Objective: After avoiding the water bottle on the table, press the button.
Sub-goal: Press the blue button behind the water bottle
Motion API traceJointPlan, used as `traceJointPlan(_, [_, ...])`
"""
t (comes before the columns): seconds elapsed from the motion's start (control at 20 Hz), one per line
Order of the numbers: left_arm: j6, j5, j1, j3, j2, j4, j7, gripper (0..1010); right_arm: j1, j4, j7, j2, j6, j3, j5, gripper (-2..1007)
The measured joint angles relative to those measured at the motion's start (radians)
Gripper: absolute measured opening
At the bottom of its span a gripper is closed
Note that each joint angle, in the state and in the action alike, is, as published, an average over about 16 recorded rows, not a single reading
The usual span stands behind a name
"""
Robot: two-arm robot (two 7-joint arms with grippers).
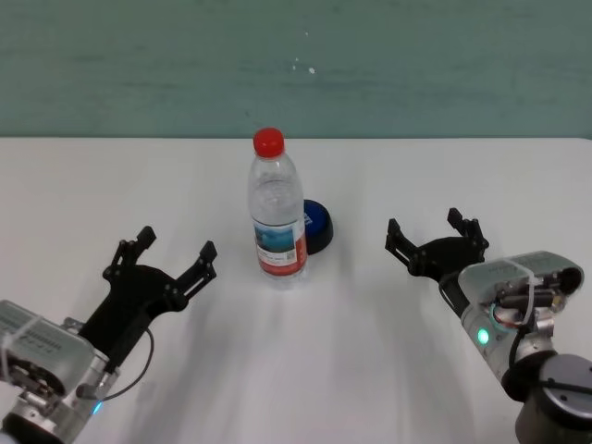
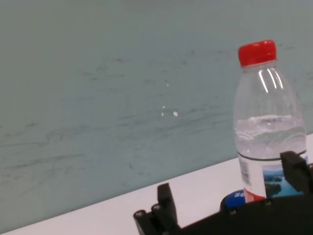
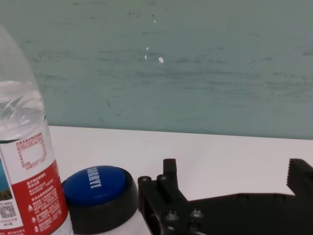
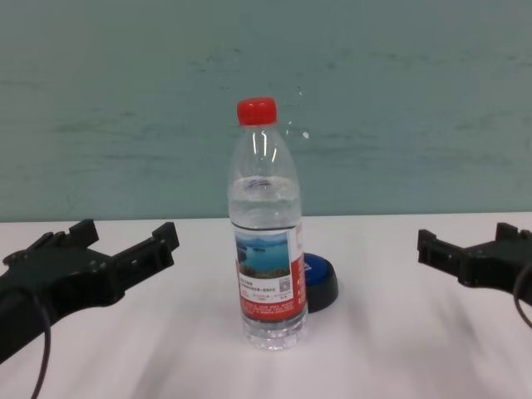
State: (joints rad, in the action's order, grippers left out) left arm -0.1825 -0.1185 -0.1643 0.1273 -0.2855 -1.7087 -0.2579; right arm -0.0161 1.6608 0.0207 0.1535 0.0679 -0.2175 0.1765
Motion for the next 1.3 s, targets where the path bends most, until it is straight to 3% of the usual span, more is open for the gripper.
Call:
traceJointPlan(0.8, [0.000,0.000,0.000,0.000,0.000,0.000,0.000,1010,0.063,-0.027,0.103,-0.001,0.062,0.042,0.002,1004])
traceJointPlan(1.3, [0.000,0.000,0.000,0.000,0.000,0.000,0.000,1010,0.127,-0.074,0.135,0.004,0.084,0.048,-0.002,1004])
